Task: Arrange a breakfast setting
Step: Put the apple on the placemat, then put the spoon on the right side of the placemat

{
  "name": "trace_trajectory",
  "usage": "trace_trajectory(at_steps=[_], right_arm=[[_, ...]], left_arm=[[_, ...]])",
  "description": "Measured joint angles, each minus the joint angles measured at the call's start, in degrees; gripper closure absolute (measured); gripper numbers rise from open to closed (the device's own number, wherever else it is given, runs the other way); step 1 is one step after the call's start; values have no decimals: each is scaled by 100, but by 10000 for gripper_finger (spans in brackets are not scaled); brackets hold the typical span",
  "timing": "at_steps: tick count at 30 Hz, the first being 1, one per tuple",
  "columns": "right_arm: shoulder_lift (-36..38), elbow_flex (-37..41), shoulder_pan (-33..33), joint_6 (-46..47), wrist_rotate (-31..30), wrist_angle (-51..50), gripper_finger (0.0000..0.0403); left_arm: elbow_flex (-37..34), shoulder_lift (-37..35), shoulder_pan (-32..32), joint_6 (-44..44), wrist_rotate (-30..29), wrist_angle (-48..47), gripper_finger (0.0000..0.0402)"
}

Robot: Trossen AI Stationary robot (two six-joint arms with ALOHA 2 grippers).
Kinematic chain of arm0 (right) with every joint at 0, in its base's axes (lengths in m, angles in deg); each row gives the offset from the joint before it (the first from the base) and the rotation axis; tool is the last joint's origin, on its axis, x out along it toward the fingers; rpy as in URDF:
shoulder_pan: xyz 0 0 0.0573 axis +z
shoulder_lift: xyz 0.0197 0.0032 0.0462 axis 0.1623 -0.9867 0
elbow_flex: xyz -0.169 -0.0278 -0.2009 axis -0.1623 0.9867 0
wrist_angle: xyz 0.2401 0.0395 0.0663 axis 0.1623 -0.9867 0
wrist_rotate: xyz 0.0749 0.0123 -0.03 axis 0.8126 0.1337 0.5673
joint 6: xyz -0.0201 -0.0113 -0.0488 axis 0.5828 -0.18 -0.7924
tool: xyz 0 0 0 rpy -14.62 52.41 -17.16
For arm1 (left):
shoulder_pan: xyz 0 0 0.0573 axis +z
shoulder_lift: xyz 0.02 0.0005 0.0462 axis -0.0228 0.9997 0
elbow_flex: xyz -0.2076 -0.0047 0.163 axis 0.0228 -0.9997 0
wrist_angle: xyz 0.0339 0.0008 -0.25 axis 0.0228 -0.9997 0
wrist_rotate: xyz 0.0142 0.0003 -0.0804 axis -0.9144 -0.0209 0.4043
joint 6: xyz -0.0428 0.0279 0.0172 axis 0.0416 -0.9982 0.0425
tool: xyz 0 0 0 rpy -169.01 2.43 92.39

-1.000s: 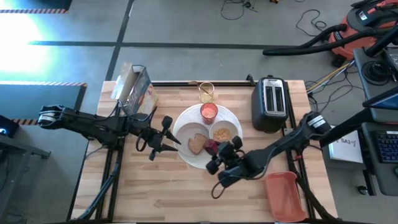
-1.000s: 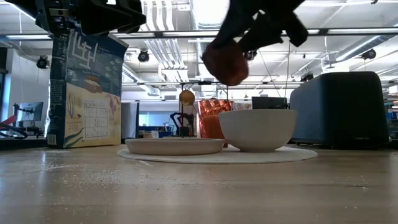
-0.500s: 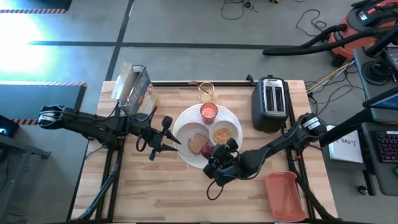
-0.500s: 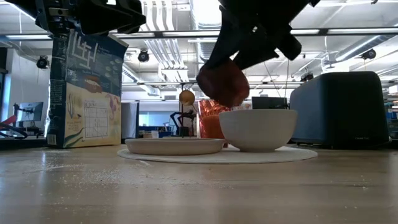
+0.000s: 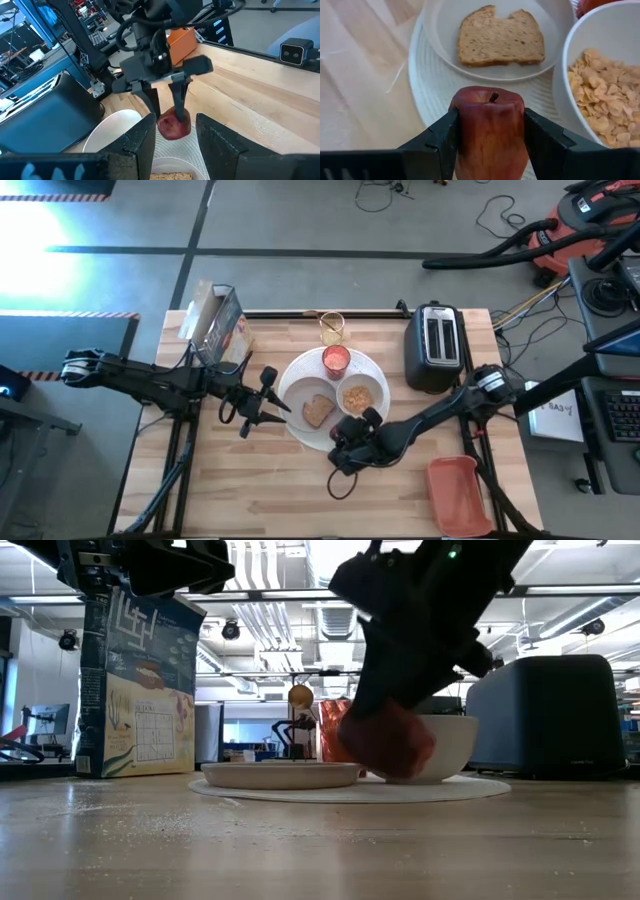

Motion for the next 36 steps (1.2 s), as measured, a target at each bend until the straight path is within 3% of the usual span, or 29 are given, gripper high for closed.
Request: trace_trajectory(at_steps=[14, 24, 29, 36], right_arm=[[-47, 0, -148, 3, 18, -80, 187], [27, -37, -147, 14, 443, -316, 127], [190, -506, -185, 31, 1001, -996, 116], [278, -1458, -185, -675, 583, -2044, 129]], left_arm=[[0, 0, 0, 2, 0, 0, 277], [0, 1, 0, 26, 0, 10, 277], [0, 0, 0, 28, 0, 60, 277], [3, 84, 0, 158, 0, 672, 277]])
